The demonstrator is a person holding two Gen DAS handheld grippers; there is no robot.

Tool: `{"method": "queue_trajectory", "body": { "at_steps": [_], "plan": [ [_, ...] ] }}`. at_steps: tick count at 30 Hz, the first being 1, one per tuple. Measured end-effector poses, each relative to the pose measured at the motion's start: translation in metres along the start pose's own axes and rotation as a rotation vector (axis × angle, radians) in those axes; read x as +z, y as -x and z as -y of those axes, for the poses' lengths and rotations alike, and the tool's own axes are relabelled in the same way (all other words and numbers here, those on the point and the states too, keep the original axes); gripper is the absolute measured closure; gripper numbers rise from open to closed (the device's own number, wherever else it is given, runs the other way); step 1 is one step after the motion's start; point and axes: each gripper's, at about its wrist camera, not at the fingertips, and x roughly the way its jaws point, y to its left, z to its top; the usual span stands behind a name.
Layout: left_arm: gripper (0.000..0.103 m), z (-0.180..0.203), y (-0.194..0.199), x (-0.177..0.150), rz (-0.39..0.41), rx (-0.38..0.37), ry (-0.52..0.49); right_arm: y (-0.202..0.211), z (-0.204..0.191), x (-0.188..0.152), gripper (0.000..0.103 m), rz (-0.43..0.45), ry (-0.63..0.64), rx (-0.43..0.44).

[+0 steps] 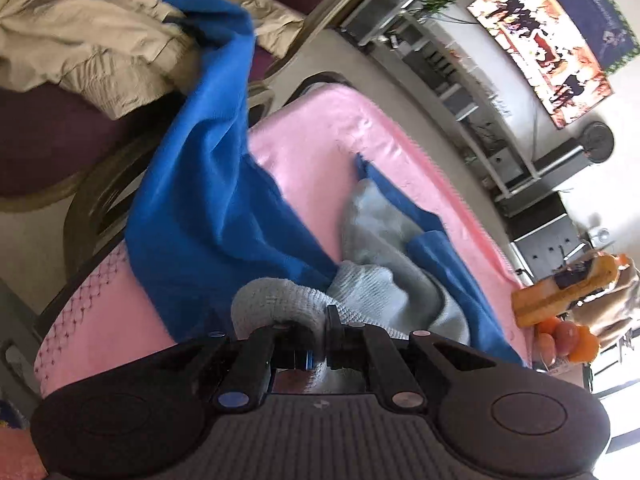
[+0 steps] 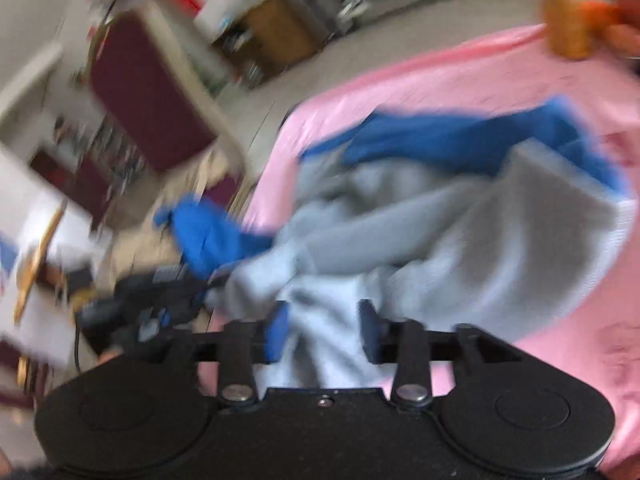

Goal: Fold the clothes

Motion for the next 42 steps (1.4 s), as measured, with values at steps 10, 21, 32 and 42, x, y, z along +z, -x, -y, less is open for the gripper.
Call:
{"method": "queue_trajectory", "body": {
  "at_steps": [10,21,32,42],
  "plan": [
    [0.1,0.032,0.022,-0.013,0.099,-0.152,-0.181,-0.007,0.074,0.048,0.056,0.091,-0.359,-0.114],
    [0.1,-0.003,0.011,0.002,0.026,-0.149,0.009,-0.094,0.052,0.045,0.059,-0.098,-0.375,-0.296],
    [0.099,-0.018,0.01,0.003,-0.001,-0.132,0.053,-0.026,0.044,-0.009,0.098,-0.007,-0.221,-0.257],
    [0.099,-0.015,0.016,-0.003,0.016,-0.085,0.012,0.052,0.093,-0.087,0.078,-0.06,-0.295,-0.224]
  ]
}}
